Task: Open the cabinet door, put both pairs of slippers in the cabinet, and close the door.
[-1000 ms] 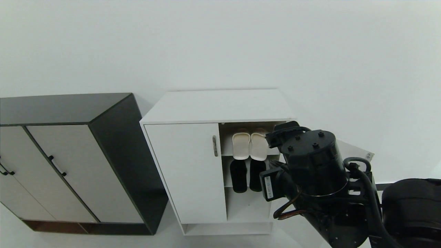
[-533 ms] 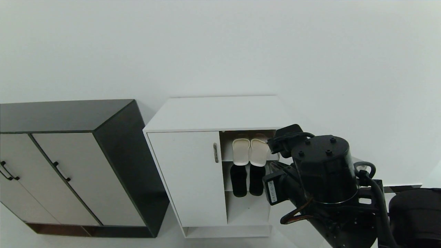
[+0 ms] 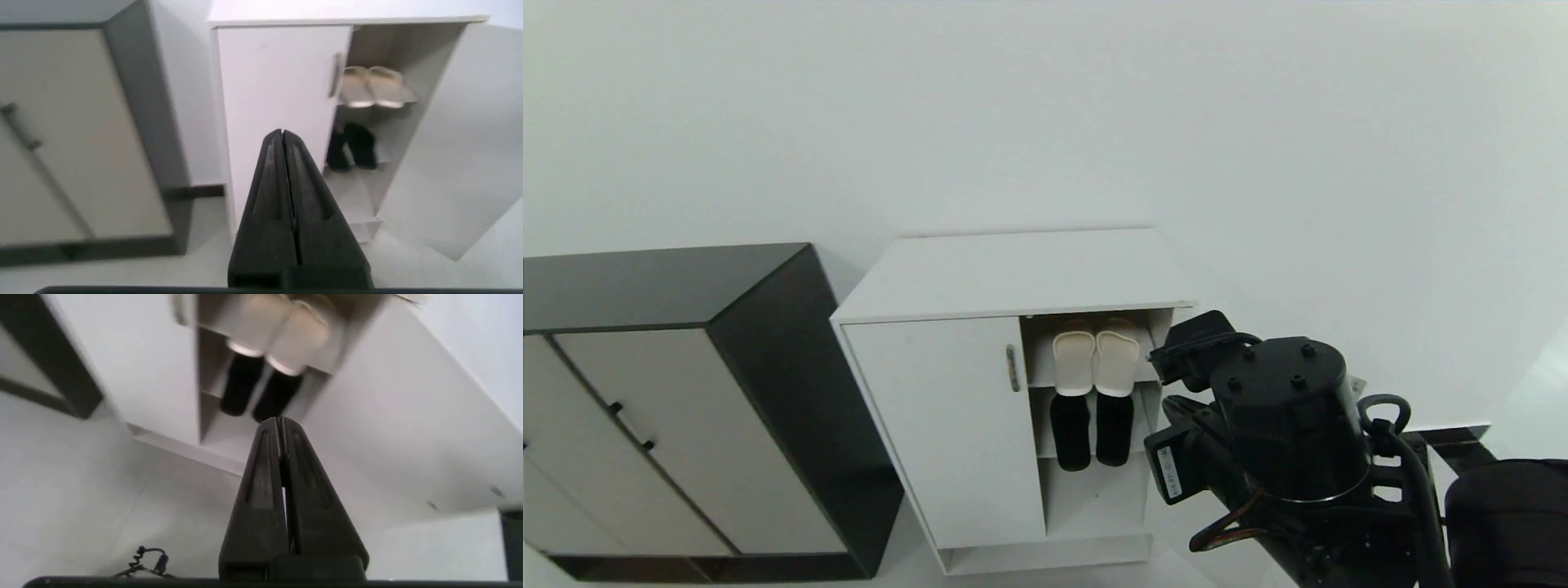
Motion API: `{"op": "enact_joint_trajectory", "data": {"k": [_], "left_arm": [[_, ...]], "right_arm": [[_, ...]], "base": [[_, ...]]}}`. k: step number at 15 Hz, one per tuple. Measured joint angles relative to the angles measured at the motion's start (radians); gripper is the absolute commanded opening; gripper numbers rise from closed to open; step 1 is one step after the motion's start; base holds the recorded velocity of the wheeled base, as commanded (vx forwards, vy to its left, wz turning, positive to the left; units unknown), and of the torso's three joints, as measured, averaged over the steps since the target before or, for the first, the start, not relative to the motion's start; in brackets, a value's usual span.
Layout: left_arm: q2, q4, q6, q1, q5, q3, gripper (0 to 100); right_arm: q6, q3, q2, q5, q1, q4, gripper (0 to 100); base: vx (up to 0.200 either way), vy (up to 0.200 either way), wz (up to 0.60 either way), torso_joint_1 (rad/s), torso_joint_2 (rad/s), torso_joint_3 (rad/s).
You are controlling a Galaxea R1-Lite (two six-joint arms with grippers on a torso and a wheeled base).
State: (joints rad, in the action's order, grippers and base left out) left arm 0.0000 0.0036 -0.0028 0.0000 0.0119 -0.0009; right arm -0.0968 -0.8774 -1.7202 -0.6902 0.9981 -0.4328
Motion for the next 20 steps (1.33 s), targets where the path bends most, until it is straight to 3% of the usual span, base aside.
{"op": "enact_joint_trajectory", "data": {"k": [3,7,14,20], "left_arm": [[0.0,0.0,0.0,0.0,0.0,0.0,0],[0.0,-0.001,0.0,0.002,0.0,0.0,0],[0.0,0.0,0.0,0.0,0.0,0.0,0],[0.0,-0.001,0.0,0.001,0.0,0.0,0]], "right_arm": [[0.0,0.001,0.002,0.0,-0.002,0.001,0],[0.007,-0.024,0.0,0.011,-0.073,-0.033,0],[-0.096,-0.362,-0.084,0.106,-0.294,0.197,0],[-0.109,-0.512,-0.193,0.139,-0.395,0.24,0]], "base": [[0.0,0.0,-0.6,0.007,0.0,-0.002],[0.0,0.0,0.0,0.0,0.0,0.0],[0.0,0.0,0.0,0.0,0.0,0.0],[-0.167,0.0,0.0,0.004,0.0,0.0]]}}
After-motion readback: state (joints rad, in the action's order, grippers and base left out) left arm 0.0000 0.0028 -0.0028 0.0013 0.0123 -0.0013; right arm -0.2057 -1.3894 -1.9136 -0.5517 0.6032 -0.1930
